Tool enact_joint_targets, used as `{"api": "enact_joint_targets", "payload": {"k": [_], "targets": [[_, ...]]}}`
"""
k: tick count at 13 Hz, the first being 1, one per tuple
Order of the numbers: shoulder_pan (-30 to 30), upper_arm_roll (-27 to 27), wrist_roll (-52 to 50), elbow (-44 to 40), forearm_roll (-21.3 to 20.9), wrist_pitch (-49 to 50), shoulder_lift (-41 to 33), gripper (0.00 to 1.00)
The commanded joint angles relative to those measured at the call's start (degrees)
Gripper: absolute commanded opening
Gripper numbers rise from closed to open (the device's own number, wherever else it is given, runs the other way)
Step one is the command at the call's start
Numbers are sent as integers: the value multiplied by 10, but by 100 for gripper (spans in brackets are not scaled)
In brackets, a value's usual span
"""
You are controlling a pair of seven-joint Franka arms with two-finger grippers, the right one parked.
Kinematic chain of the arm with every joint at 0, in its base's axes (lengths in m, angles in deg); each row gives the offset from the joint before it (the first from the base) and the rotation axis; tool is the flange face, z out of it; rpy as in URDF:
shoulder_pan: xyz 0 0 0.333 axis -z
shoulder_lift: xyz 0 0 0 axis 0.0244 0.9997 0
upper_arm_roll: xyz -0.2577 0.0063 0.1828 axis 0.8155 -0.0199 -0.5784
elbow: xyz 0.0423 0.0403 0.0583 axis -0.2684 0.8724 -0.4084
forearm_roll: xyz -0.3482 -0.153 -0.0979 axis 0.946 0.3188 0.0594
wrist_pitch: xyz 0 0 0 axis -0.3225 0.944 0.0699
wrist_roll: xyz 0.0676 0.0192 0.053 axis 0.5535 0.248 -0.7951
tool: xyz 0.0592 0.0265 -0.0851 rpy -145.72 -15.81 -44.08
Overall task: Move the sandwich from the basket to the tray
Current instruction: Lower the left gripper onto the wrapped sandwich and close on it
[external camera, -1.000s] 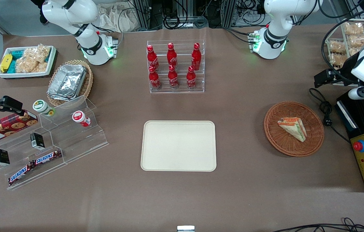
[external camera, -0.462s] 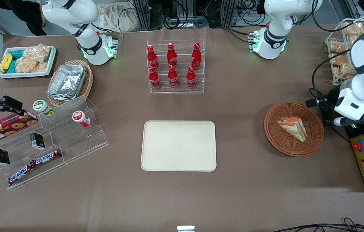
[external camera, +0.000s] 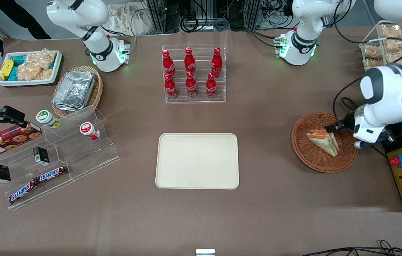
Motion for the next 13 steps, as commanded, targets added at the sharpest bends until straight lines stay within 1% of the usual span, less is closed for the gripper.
{"api": "enact_joint_targets", "payload": {"k": [1, 4, 5, 6, 7, 8, 10, 11, 12, 13], "targets": [[-1, 4, -65, -5, 37, -58, 45, 100], [4, 4, -116, -5, 36, -102, 73, 100], [6, 4, -129, -5, 35, -111, 80, 98], [7, 5, -141, -6, 29, -115, 85, 70], [11, 4, -142, -6, 28, -115, 90, 32], [12, 5, -137, -7, 27, -115, 93, 0], [11, 5, -132, -12, 8, -111, 96, 0], [12, 5, -134, -12, -9, -103, 78, 0], [14, 9, -135, -14, -31, -71, 45, 0], [23, 10, -135, -34, -43, -19, 17, 0]]}}
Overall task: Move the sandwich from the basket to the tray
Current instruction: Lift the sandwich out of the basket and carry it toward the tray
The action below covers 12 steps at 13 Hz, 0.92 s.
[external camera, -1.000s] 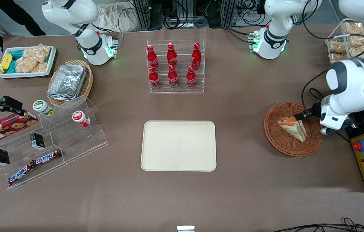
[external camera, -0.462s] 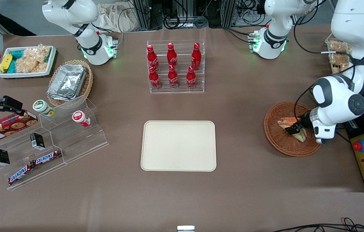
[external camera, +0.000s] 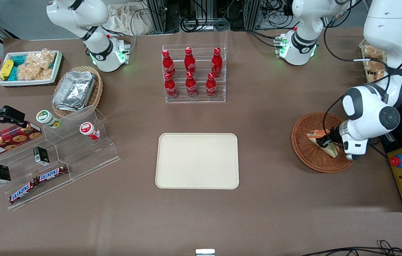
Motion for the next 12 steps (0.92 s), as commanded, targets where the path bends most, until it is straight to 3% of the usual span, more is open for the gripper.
{"api": "enact_joint_targets", "payload": {"k": [1, 3, 7, 9, 12], "targets": [[23, 4, -15, -47, -28, 127, -74, 0], [51, 30, -44, -90, -23, 196, -90, 0], [80, 136, -93, -131, -20, 192, -68, 0], [98, 189, -85, -137, -30, 138, -28, 0], [161, 192, -82, -137, -67, 10, 39, 0]]}}
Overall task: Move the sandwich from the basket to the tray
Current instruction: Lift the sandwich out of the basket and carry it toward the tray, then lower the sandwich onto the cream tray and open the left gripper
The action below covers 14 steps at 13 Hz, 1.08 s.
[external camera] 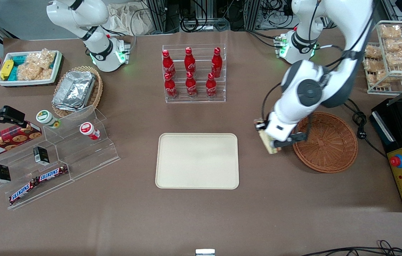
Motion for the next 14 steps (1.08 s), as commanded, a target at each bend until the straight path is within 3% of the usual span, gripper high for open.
{"api": "enact_joint_targets", "payload": {"k": [1, 4, 5, 10, 11, 12, 14], "targets": [[41, -4, 3, -24, -42, -83, 69, 0], [56, -3, 4, -40, -120, -161, 130, 1], [65, -3, 4, -54, -138, -169, 149, 7], [84, -4, 1, -108, -144, -171, 206, 21], [84, -4, 1, -109, -146, -173, 209, 32], [86, -4, 1, -108, -145, -175, 209, 62], [86, -5, -7, -105, -143, -175, 205, 99]]}}
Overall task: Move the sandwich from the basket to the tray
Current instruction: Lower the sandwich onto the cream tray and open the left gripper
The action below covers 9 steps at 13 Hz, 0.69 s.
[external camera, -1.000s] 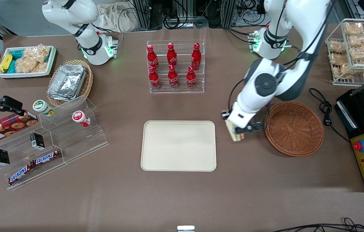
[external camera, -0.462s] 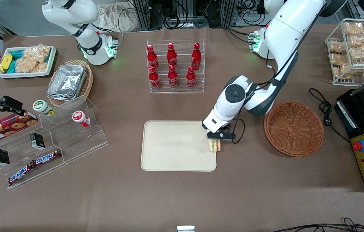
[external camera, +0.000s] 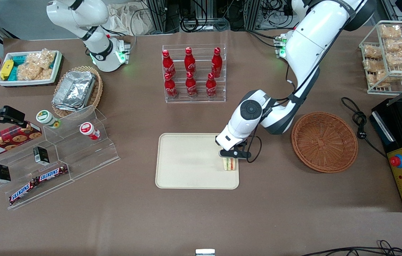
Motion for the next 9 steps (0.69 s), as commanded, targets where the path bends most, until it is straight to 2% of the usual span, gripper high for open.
{"api": "enact_joint_targets", "payload": {"k": [1, 3, 6, 9], "targets": [[3, -5, -16, -8, -8, -1, -9, 99], [1, -8, -45, -9, -5, 10, -47, 99], [-1, -36, -58, -17, 6, 128, -131, 99], [-1, -70, -30, -26, 63, 204, -192, 99]]}}
